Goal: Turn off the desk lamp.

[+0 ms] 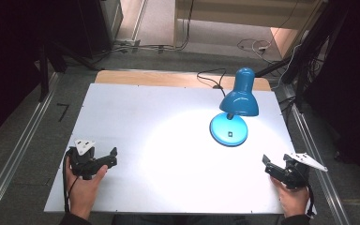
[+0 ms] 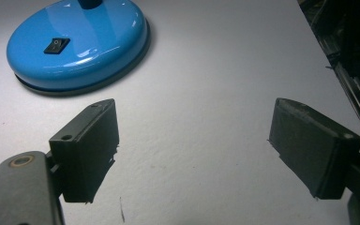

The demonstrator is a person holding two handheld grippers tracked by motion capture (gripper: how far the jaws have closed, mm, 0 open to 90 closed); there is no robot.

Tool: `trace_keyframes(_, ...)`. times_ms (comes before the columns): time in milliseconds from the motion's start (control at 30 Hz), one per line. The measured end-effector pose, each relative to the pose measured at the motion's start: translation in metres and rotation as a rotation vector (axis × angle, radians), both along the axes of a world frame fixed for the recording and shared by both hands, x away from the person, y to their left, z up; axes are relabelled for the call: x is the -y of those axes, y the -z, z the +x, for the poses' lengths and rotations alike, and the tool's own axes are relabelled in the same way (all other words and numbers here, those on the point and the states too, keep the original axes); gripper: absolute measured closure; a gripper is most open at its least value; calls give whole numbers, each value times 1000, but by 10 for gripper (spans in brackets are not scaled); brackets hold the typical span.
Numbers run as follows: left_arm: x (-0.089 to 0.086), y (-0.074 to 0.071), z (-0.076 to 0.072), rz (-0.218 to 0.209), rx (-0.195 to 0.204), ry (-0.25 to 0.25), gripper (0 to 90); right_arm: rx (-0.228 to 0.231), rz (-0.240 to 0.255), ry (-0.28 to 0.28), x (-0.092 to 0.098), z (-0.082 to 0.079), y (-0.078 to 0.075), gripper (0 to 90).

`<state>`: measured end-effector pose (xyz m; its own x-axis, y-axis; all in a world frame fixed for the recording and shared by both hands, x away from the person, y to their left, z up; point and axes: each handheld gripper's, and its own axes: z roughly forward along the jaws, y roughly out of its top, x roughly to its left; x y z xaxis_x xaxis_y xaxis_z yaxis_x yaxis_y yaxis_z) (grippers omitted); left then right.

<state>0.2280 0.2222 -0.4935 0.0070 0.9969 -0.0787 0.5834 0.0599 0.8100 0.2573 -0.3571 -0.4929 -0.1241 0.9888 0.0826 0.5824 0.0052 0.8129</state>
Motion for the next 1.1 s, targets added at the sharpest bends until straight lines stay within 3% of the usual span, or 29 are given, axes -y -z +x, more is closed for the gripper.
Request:
trace_keyframes(100, -1, -1, -1, -35, -9, 9, 67, -2, 7, -13, -1, 1, 0, 146)
trace_keyframes(367, 1, -4, -4, -35, 32, 0, 67, -8, -1, -44, -9, 3, 1, 146)
trace_keyframes(567, 1, -2, -3, -35, 17, 5, 67, -6, 2, -49, -13, 7, 1, 146)
trace_keyframes(1100, -1, -1, -4, -44, 21, 1, 68, 6, -3, -81, -29, 16, -2, 146)
